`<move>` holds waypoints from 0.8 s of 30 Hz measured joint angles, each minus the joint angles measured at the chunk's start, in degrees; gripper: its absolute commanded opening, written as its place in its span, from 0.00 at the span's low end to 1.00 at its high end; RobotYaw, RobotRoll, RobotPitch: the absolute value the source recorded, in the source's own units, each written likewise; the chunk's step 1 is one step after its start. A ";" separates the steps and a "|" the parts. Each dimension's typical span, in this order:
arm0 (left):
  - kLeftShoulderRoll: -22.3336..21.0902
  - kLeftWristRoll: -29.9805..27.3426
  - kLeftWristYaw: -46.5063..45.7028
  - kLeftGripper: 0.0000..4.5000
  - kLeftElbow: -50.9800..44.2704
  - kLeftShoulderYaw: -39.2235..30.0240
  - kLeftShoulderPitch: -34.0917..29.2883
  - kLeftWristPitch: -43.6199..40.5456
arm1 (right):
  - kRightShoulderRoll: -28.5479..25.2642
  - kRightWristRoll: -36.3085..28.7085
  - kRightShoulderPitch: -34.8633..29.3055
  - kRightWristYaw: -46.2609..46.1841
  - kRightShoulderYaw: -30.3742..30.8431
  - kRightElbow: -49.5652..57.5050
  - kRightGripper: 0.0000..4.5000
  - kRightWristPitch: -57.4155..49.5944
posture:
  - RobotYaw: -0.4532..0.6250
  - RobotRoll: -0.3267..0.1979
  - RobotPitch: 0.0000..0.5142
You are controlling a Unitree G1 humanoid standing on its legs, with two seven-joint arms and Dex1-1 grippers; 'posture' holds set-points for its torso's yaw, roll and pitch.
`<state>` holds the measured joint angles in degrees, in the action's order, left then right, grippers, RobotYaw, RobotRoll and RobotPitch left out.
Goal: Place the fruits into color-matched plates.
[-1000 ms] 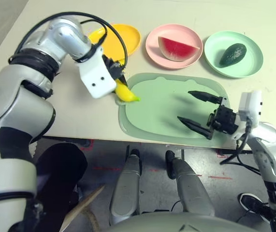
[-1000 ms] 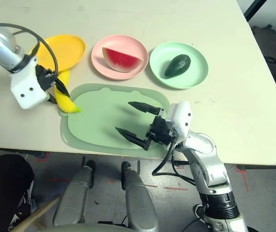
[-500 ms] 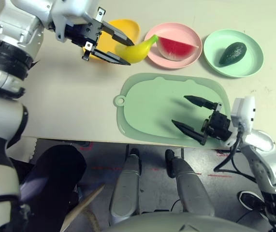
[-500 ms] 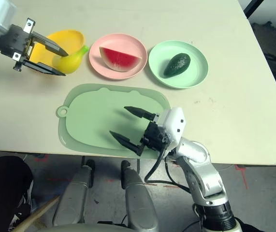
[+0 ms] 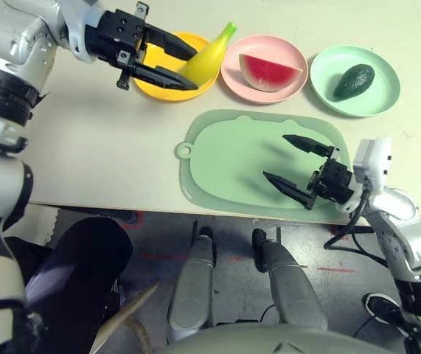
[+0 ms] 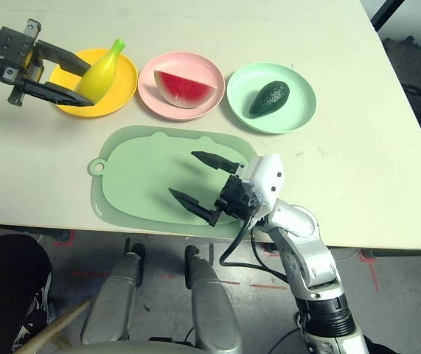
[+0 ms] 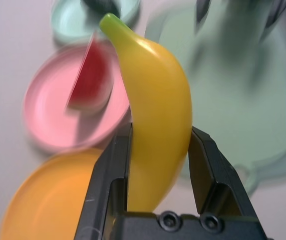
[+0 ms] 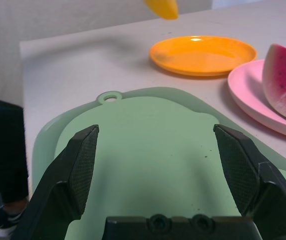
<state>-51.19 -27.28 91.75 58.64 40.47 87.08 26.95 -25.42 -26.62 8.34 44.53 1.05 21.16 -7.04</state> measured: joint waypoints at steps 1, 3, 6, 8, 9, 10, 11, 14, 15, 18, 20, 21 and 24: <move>0.90 4.16 -0.41 0.38 3.08 -0.51 0.03 4.08 | 0.49 0.08 -0.30 -1.25 0.02 0.72 1.00 -0.71 | 0.41 0.62 0.73; 2.29 11.12 -2.33 0.38 7.69 -1.60 -0.05 10.17 | 0.87 0.38 -0.93 -3.38 0.15 2.22 1.00 -2.02 | 0.40 0.62 0.73; 4.25 20.99 -10.08 0.38 11.92 -3.23 -0.21 16.61 | 1.24 2.07 -2.04 -6.69 0.51 4.89 1.00 -3.96 | 0.39 0.62 0.72; 5.25 26.63 -15.91 0.38 13.46 -3.37 -0.44 18.92 | 1.46 2.69 -2.86 -7.97 0.90 5.85 1.00 -4.82 | 0.38 0.62 0.72; 5.75 29.23 -18.86 0.38 13.97 -3.48 -0.69 19.59 | 1.49 2.88 -3.23 -8.51 1.22 6.18 1.00 -5.12 | 0.37 0.62 0.72; 6.37 31.69 -21.73 0.38 14.50 -3.58 -0.89 20.02 | 1.51 3.12 -3.63 -8.87 1.54 6.69 1.00 -5.38 | 0.37 0.62 0.73; 6.98 34.14 -24.64 0.38 15.03 -3.62 -0.98 20.21 | 1.51 3.47 -4.03 -9.15 1.80 7.27 1.00 -5.48 | 0.36 0.62 0.73; 7.90 39.38 -31.34 0.38 16.00 -4.43 -1.03 19.55 | 1.50 4.07 -4.61 -9.69 2.18 8.26 1.00 -5.58 | 0.36 0.62 0.73; 8.20 40.86 -33.54 0.38 16.17 -4.70 -1.01 18.90 | 1.50 4.14 -4.84 -9.91 2.20 8.52 1.00 -5.74 | 0.36 0.62 0.74; 8.71 45.42 -39.35 0.38 16.83 -4.92 -1.01 16.40 | 1.49 4.42 -5.34 -10.41 2.28 9.54 1.00 -6.00 | 0.35 0.62 0.74; 9.08 47.72 -41.94 0.38 17.09 -5.36 -1.02 15.02 | 1.46 4.60 -5.62 -10.44 2.39 9.89 1.00 -6.00 | 0.35 0.62 0.74; 9.25 48.51 -42.78 0.38 17.30 -5.62 -1.02 14.61 | 1.46 4.64 -5.68 -10.44 2.45 9.93 1.00 -6.01 | 0.35 0.62 0.74; 9.51 50.68 -44.48 0.38 17.67 -6.44 -1.51 13.47 | 1.46 4.69 -5.82 -10.46 2.46 9.96 1.00 -6.04 | 0.35 0.62 0.74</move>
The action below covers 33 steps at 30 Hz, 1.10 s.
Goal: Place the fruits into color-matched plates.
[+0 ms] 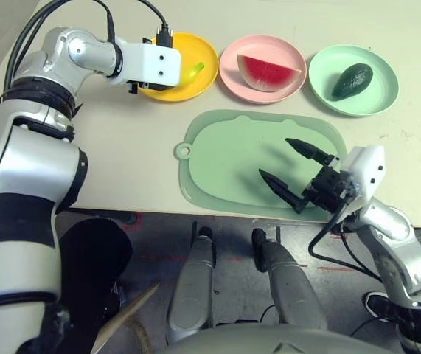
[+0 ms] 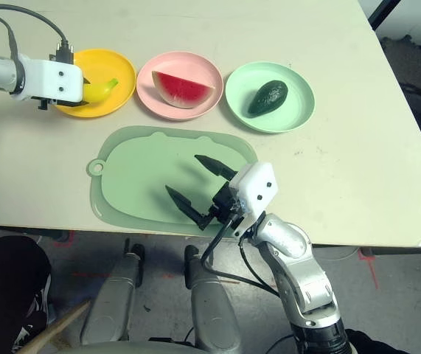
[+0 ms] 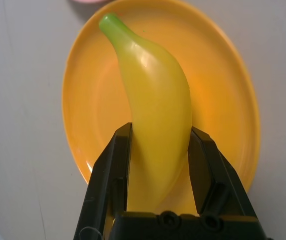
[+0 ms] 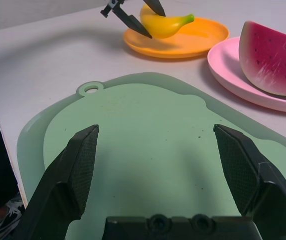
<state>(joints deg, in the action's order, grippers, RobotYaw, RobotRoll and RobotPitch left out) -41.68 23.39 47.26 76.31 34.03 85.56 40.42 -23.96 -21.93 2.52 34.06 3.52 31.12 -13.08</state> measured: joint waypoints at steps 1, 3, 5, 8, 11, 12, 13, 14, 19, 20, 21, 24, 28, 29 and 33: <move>0.15 0.27 -0.19 0.46 0.01 -0.54 -0.40 -0.22 | -0.01 0.01 0.00 0.00 0.00 0.00 1.00 0.00 | 0.35 0.62 0.74; 0.45 1.07 -0.24 0.59 0.16 -1.40 -1.03 -0.51 | -0.05 0.01 0.04 -0.01 0.00 0.00 1.00 -0.01 | 0.34 0.62 0.74; 0.62 1.44 -0.24 0.75 0.23 -2.10 -1.29 -0.63 | -0.11 0.02 0.15 -0.02 0.00 0.00 1.00 -0.02 | 0.34 0.62 0.75; 0.92 2.23 -0.80 0.97 0.23 -3.31 -1.30 -0.64 | -0.13 0.05 0.61 -0.18 -0.01 -0.01 1.00 -0.05 | 0.34 0.62 0.75; 0.97 2.83 -1.54 0.99 0.22 -4.34 -1.29 -0.52 | -0.14 0.28 0.70 -0.53 -0.02 -0.01 1.00 -0.10 | 0.34 0.62 0.75; 0.97 3.17 -1.64 0.99 0.22 -4.57 -1.30 -0.38 | -0.14 0.32 0.70 -0.66 -0.01 -0.01 1.00 -0.17 | 0.34 0.62 0.75; 0.97 3.33 -1.64 0.99 0.22 -4.76 -1.29 -0.24 | -0.13 0.34 0.70 -0.91 -0.02 -0.01 1.00 -0.24 | 0.34 0.62 0.75; 0.97 3.41 -1.65 0.99 0.22 -5.03 -1.29 -0.04 | -0.13 0.38 0.73 -1.09 -0.03 -0.01 1.00 -0.38 | 0.34 0.62 0.75; -0.03 0.63 0.91 0.99 0.11 -10.46 -1.31 1.01 | 0.17 0.21 1.67 -3.66 -2.31 -0.62 1.00 -1.91 | 0.34 0.62 0.77; -0.38 -1.45 2.58 0.99 0.08 -12.91 -1.33 0.71 | 0.15 -0.07 2.28 -4.38 -4.01 -1.58 1.00 -2.20 | 0.35 0.62 0.78; -0.79 -4.00 4.37 0.99 -0.07 -15.75 -1.39 0.07 | 0.04 -0.38 3.23 -5.13 -6.18 -3.14 1.00 -2.49 | 0.35 0.62 0.78; -2.48 -10.10 8.82 0.99 -0.98 -22.40 -2.43 -2.90 | -1.07 -1.51 4.68 -6.06 -11.66 -7.18 1.00 -2.85 | 0.36 0.62 0.81; -6.19 -18.73 13.05 0.99 -3.44 -31.60 -7.17 -9.53 | -5.20 -2.74 6.71 -5.43 -21.06 -18.72 1.00 -0.84 | 0.37 0.62 0.83; -7.47 -21.11 13.65 0.99 -4.47 -34.05 -9.03 -11.80 | -6.62 -2.79 7.20 -5.17 -23.89 -22.64 1.00 0.20 | 0.37 0.62 0.84; -9.53 -30.50 13.22 0.99 -12.51 -43.79 -20.14 -21.48 | -11.69 -2.93 11.84 -3.01 -31.17 -37.63 1.00 5.73 | 0.39 0.62 0.86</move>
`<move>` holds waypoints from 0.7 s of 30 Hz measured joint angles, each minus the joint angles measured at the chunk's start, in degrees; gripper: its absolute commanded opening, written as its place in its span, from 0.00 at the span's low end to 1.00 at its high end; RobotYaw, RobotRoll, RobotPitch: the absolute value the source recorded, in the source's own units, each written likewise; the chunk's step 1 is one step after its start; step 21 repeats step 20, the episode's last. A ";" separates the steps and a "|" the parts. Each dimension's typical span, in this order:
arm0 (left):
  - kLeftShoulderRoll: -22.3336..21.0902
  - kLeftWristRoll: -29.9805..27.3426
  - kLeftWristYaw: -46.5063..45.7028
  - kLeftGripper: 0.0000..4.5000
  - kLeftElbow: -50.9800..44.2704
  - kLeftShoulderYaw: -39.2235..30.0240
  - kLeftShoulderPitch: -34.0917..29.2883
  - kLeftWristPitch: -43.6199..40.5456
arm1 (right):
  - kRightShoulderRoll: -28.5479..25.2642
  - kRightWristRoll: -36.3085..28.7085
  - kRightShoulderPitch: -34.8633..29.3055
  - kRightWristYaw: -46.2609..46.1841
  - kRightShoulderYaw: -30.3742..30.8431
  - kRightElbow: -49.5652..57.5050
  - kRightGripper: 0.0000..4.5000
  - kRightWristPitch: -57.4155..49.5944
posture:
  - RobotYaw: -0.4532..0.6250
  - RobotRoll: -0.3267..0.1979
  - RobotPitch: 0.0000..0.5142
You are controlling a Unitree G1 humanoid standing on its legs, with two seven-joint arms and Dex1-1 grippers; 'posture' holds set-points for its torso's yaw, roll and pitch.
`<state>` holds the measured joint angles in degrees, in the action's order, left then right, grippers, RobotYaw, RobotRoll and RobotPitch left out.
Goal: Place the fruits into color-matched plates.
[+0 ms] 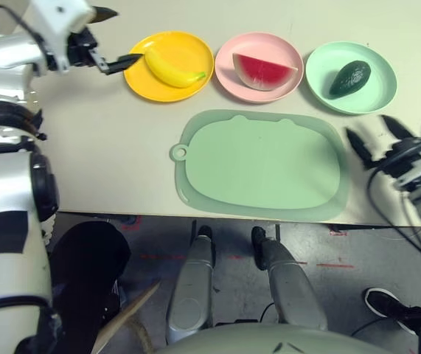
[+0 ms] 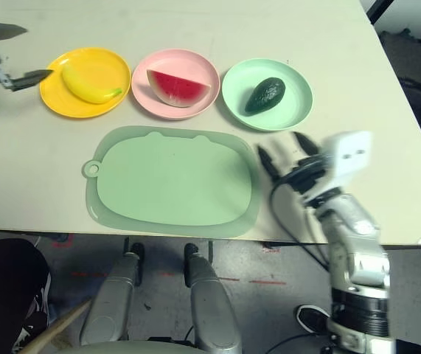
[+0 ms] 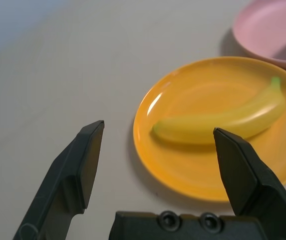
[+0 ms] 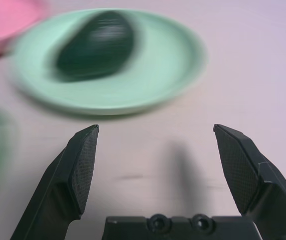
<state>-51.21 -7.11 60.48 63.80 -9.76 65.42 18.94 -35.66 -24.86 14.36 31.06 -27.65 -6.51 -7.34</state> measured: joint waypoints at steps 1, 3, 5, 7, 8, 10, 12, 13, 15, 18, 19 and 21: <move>-0.10 -1.74 -0.59 0.99 -2.23 -1.67 -3.25 -2.34 | -1.09 -0.02 0.75 0.63 -1.20 -2.93 1.00 1.29 | 0.39 0.62 0.86; 0.23 -6.61 -4.23 0.99 -11.54 -7.16 -13.42 -8.78 | -3.51 -0.09 3.25 3.21 -2.82 -10.85 1.00 4.38 | 0.40 0.62 0.87; 1.80 -10.41 -9.15 0.99 -21.30 -11.79 -23.07 -14.88 | -5.28 -0.08 5.54 6.07 -3.66 -18.54 1.00 6.96 | 0.41 0.62 0.87; 4.28 -13.21 -13.47 0.99 -29.70 -15.02 -30.23 -19.57 | -6.14 -0.06 7.58 8.47 -3.86 -24.70 1.00 9.14 | 0.42 0.62 0.87; 6.13 -14.59 -16.15 0.99 -35.17 -16.68 -34.60 -22.09 | -6.49 -0.04 8.86 10.10 -3.79 -28.03 1.00 10.46 | 0.42 0.62 0.86; 9.26 -16.19 -20.60 0.99 -43.69 -18.51 -41.95 -26.31 | -7.23 0.04 10.65 12.85 -3.71 -33.70 1.00 13.16 | 0.42 0.62 0.86; 11.47 -17.27 -24.41 0.99 -49.51 -19.61 -46.94 -29.29 | -7.63 0.01 12.19 15.08 -3.80 -37.76 1.00 15.71 | 0.42 0.62 0.85; 12.46 -17.68 -25.98 0.99 -51.84 -20.23 -48.62 -30.42 | -7.78 -0.01 12.93 16.05 -3.83 -39.35 1.00 16.91 | 0.42 0.62 0.85; 14.25 -18.66 -28.86 0.99 -56.64 -20.97 -51.48 -32.31 | -8.30 0.00 14.25 18.05 -3.85 -42.60 1.00 19.70 | 0.42 0.62 0.85; 15.45 -19.86 -31.41 0.99 -60.54 -21.11 -53.26 -34.25 | -9.22 0.12 15.69 19.63 -3.84 -46.83 1.00 22.96 | 0.42 0.62 0.84; 15.65 -20.05 -31.91 0.99 -61.12 -21.15 -53.39 -34.57 | -9.46 0.15 16.10 19.89 -3.84 -47.85 1.00 23.54 | 0.42 0.62 0.84; 15.76 -20.31 -32.44 0.99 -61.73 -21.15 -53.43 -34.92 | -9.72 0.19 16.57 20.26 -3.84 -48.92 1.00 24.25 | 0.42 0.62 0.83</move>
